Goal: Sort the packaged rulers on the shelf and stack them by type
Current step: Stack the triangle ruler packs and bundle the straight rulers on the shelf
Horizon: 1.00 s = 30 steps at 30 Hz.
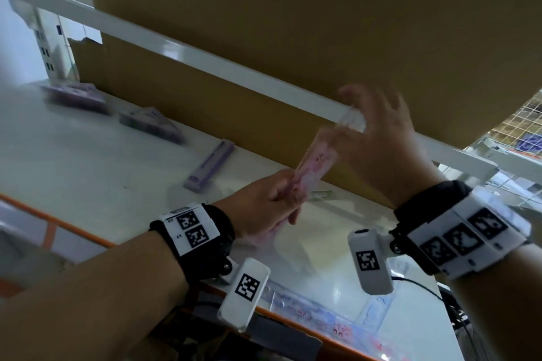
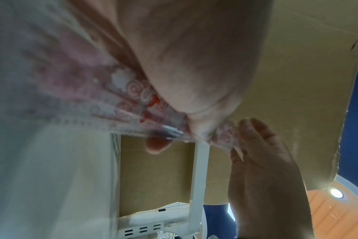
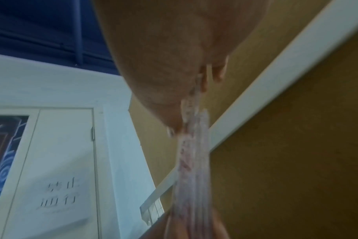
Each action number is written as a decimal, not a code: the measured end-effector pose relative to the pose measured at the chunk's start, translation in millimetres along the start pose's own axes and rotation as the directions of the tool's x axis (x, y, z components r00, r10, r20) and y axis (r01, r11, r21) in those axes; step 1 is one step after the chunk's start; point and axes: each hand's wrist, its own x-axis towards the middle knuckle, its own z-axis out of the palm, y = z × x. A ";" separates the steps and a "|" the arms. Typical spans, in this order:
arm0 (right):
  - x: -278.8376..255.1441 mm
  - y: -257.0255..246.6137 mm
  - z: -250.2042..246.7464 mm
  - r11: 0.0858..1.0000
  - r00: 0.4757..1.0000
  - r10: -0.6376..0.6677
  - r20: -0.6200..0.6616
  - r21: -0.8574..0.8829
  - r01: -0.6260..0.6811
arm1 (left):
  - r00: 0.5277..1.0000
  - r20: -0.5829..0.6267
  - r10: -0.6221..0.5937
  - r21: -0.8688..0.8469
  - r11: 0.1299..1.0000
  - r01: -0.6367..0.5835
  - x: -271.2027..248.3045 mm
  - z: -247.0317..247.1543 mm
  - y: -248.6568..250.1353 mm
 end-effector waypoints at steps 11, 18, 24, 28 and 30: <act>-24.6 -28.6 17.0 0.971 0.989 -0.121 0.083 0.216 0.101 | 0.991 -0.105 0.089 -0.027 0.995 -0.092 0.7 -0.9 -4.1; -55.3 -39.7 32.3 0.732 0.994 -0.105 0.011 0.678 0.069 | 0.996 0.014 0.085 -0.267 0.960 -0.078 1.0 4.2 7.8; -49.3 -45.5 39.9 0.084 0.942 -0.038 0.335 0.940 -0.331 | 0.998 0.025 0.056 -0.355 0.934 -0.043 1.5 7.2 4.6; -46.1 -56.0 43.8 0.263 0.933 0.011 0.360 0.899 -0.350 | 0.994 0.063 0.091 -0.216 0.973 -0.075 0.0 9.8 6.1; -45.6 -60.6 43.6 0.319 0.948 0.030 0.318 0.896 -0.310 | 0.994 0.070 0.084 -0.232 0.970 -0.066 0.5 9.7 4.2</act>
